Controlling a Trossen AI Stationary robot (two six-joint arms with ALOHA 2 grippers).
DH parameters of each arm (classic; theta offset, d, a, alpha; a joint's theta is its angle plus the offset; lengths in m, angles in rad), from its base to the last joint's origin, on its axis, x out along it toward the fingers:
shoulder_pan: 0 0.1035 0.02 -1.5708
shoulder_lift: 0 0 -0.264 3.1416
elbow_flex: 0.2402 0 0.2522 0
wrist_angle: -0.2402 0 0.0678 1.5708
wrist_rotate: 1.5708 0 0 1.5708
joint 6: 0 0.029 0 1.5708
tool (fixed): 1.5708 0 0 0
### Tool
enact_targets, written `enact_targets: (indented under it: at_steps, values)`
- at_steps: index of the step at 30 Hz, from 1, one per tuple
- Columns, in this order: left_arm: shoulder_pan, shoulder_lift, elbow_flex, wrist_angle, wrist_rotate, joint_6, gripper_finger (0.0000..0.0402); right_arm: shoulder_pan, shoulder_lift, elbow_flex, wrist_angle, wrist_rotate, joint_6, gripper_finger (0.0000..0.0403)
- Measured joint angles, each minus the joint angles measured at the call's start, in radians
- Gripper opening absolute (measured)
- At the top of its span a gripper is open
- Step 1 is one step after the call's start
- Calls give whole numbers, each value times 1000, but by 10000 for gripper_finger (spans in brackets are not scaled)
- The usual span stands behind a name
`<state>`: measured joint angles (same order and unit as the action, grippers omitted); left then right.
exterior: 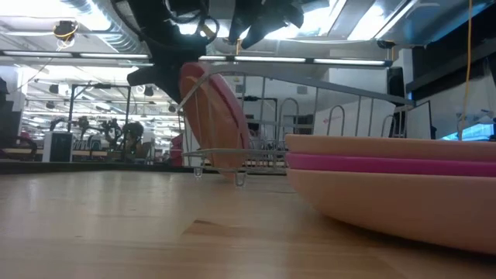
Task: Sort dishes
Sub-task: Put the light pink plate into the dish rack
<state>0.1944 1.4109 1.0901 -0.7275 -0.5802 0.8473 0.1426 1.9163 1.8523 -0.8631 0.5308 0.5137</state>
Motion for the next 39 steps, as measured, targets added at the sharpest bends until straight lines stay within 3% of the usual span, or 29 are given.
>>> enact_targets:
  at_steps: [6,12,14,21,39]
  values:
    - [-40,0,0,8,-14,49,137,0,1,0,0,0,0,161]
    - [-65,0,0,10,-184,24,137,1,1,0,0,0,-16,161]
    - [-77,0,0,11,-198,17,137,1,1,0,0,0,-26,161]
    - [-125,0,1,13,-59,13,137,1,1,0,1,0,-26,161]
    - [-277,-1,2,142,-48,96,137,1,1,0,2,0,-26,161]
